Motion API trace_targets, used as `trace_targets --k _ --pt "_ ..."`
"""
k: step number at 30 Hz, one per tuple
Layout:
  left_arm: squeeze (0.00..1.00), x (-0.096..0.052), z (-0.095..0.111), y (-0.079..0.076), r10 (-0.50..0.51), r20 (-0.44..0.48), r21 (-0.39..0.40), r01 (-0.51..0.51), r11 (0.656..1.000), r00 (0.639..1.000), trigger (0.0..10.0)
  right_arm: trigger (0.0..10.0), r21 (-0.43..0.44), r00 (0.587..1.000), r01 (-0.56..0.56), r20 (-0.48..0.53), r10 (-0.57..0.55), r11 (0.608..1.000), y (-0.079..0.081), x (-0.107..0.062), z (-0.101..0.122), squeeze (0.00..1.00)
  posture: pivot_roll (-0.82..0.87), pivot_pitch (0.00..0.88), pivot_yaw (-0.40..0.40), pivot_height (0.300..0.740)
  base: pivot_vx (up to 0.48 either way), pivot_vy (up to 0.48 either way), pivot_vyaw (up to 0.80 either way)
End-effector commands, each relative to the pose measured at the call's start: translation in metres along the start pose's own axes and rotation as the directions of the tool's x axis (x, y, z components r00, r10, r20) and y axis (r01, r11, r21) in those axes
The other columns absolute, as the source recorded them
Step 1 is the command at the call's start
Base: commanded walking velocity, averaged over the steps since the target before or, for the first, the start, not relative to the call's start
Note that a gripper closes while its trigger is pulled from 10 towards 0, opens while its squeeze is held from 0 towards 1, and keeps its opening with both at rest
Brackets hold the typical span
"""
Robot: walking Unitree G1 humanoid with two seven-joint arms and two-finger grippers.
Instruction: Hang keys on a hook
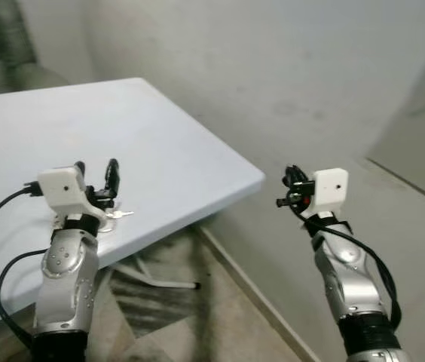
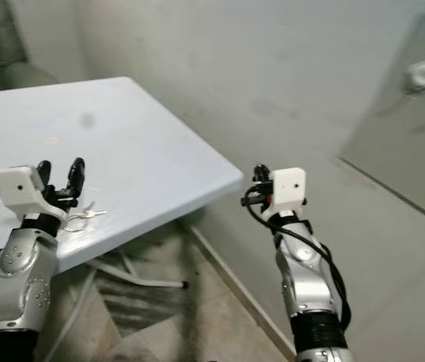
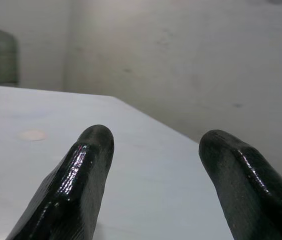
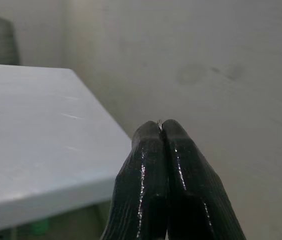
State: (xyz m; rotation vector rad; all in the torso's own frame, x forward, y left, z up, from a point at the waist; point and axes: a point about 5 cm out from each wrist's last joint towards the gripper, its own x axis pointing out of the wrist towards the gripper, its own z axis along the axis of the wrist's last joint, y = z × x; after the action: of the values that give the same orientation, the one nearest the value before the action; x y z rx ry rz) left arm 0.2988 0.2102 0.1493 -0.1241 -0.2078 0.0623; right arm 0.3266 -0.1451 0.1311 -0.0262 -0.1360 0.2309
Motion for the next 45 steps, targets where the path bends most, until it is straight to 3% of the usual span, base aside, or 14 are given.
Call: trace_targets --k 1,20,45 --pt "0.00 0.0012 0.0013 -0.0027 -0.006 0.005 -0.003 0.006 1.000 1.000 10.0 10.0 -0.013 1.000 0.006 0.031 -0.005 1.000 -0.0046 0.0014 0.0069 0.00 -0.12 0.000 -0.065 0.724 0.000 0.000 -0.75" --pt "0.00 -0.0011 -0.0040 -0.0008 0.020 -0.025 -0.041 -0.021 0.999 0.999 10.0 10.0 -0.003 0.999 -0.032 0.018 0.032 0.999 -0.0038 -0.0053 0.0051 0.00 -0.13 0.000 -0.076 0.724 0.000 0.000 -0.08" --pt "0.00 0.0002 -0.0039 0.0036 0.044 -0.041 -0.040 -0.046 0.998 0.998 10.0 10.0 0.025 0.999 -0.044 0.014 0.044 0.999 -0.0017 -0.0020 0.0075 0.00 -0.12 0.000 -0.078 0.724 0.000 0.423 0.00"
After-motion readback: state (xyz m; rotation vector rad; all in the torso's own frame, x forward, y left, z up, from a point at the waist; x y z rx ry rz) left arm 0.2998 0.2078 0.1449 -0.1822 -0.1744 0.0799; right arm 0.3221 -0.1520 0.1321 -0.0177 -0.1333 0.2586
